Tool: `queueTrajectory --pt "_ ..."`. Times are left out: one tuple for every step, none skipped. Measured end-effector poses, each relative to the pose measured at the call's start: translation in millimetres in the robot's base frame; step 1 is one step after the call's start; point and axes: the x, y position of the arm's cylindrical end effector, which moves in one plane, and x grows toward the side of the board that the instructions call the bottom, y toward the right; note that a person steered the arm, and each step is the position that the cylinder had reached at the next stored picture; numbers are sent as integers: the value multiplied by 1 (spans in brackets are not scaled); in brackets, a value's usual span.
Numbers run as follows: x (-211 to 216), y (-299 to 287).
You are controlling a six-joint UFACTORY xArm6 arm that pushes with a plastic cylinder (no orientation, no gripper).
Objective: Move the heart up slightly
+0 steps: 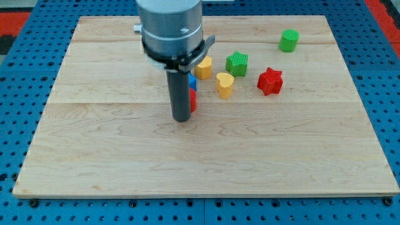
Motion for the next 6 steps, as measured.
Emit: queueTrajectory --pt "9 1" --pt "13 3" --pt "12 35" --pt "6 76" --pt "-22 93" --pt "-43 97"
